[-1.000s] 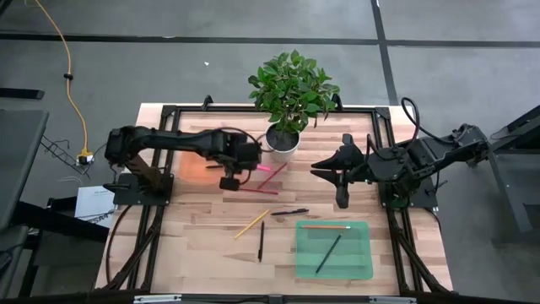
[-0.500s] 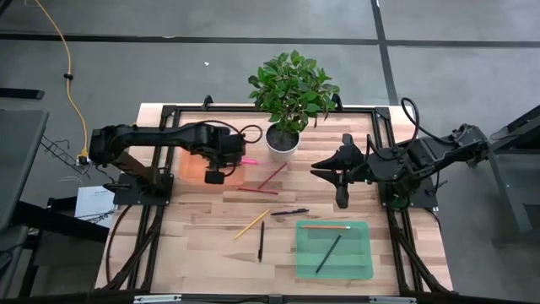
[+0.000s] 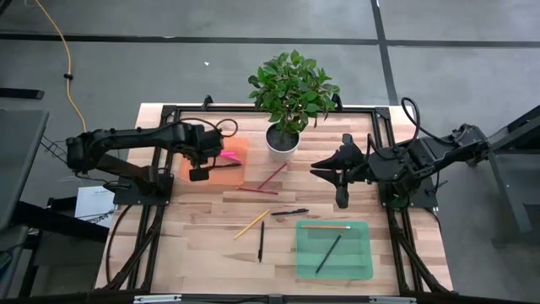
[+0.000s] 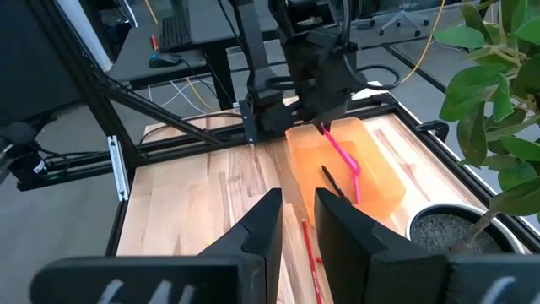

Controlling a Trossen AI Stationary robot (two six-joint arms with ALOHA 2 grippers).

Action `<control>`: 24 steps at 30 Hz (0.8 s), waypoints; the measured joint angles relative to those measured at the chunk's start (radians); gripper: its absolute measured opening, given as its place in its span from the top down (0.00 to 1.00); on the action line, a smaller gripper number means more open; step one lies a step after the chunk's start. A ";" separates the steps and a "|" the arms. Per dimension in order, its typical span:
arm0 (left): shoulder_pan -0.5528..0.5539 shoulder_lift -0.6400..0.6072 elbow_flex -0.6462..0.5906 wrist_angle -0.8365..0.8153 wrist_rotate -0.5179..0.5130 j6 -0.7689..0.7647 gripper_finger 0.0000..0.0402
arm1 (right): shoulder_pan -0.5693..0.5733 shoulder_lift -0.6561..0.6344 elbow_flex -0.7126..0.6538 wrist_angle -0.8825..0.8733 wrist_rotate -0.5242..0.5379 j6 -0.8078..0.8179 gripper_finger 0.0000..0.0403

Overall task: Sort pens & pencils
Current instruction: Put the pink pen into the orange bin, then put the top black pen into the orange bin

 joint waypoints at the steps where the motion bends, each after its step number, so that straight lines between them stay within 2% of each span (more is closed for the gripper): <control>1: 0.011 -0.002 0.000 0.001 0.000 0.003 0.93 | 0.000 0.000 0.000 0.001 0.001 0.000 0.84; 10: 0.106 -0.003 0.000 -0.002 -0.009 0.055 0.91 | 0.000 0.000 0.000 0.010 0.013 0.027 0.84; 13: 0.131 -0.002 0.000 -0.004 0.020 0.073 0.90 | 0.000 0.000 0.000 0.012 0.013 0.028 0.84; 24: 0.139 -0.002 0.000 0.016 0.048 0.106 0.73 | 0.000 0.000 0.000 0.020 0.028 0.027 0.84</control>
